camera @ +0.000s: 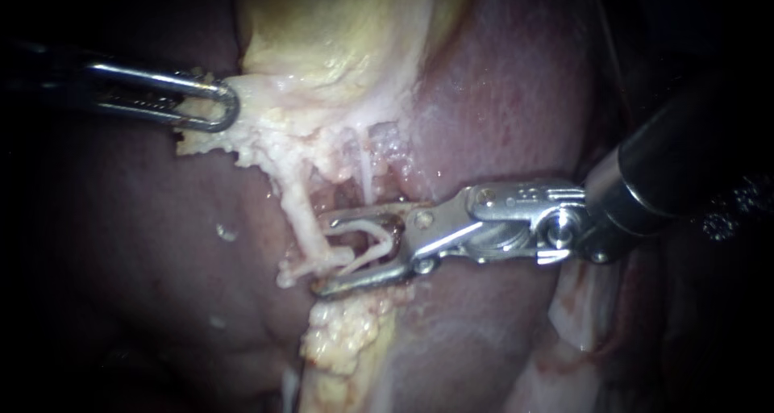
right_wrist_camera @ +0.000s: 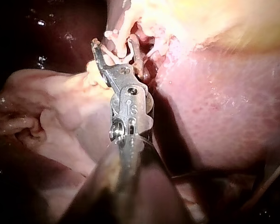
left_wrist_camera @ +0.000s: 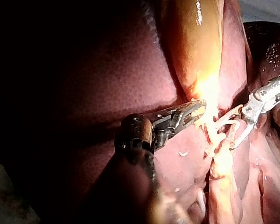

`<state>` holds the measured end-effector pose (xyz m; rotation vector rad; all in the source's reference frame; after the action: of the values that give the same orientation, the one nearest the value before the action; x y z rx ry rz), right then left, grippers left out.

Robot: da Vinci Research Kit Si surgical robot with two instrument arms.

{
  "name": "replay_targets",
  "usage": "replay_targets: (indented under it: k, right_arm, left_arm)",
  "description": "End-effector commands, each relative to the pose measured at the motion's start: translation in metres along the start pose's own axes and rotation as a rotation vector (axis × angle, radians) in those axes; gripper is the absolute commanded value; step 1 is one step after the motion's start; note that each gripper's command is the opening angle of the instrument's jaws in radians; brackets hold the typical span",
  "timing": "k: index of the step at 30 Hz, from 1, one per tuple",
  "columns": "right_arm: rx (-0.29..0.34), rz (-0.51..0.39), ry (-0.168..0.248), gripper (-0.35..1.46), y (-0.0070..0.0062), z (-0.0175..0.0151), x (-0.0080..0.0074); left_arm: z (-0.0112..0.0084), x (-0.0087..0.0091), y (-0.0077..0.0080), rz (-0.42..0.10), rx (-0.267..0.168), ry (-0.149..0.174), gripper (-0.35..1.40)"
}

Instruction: Clipping second clip left tube

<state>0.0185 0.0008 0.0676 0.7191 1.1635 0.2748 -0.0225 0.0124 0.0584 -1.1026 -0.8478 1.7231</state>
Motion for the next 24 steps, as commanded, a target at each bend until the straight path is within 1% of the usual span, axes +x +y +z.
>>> replay_targets:
  k: [1, 5, 8, 10, 13, 15, 24]
  right_arm:
    - [0.003, -0.002, 0.0, 0.49, 0.0001, 0.0, -0.0002]
    - [0.013, -0.006, 0.0, 0.49, 0.0006, 0.0, -0.0008]
    - [0.037, -0.012, 0.016, 0.49, 0.0008, 0.0002, -0.0013]
    - [0.059, -0.016, 0.036, 0.49, 0.0009, 0.0004, -0.0015]
    - [0.095, -0.024, 0.062, 0.48, 0.001, 0.0006, -0.0014]
    - [0.118, -0.031, 0.07, 0.48, 0.0011, 0.001, -0.0012]
    - [0.144, -0.026, 0.089, 0.46, 0.0018, 0.0035, -0.0009]
  left_arm:
    - [0.0, 0.0, 0.0, 0.0, 0.001, 0.0, -0.35]
    - [0.0, -0.0001, 0.0, 0.0, 0.001, 0.001, -0.35]
    - [0.0001, -0.0001, 0.0, 0.0, 0.001, 0.001, -0.35]
    - [0.0001, -0.0001, 0.0, 0.0, 0.001, 0.001, -0.35]
    - [0.0001, -0.0001, 0.0, 0.0, 0.001, 0.001, -0.35]
    - [0.0001, 0.0, 0.0, 0.0, 0.002, 0.001, -0.35]
    - [0.0004, -0.0001, 0.0, 0.001, 0.0, 0.0, -0.35]
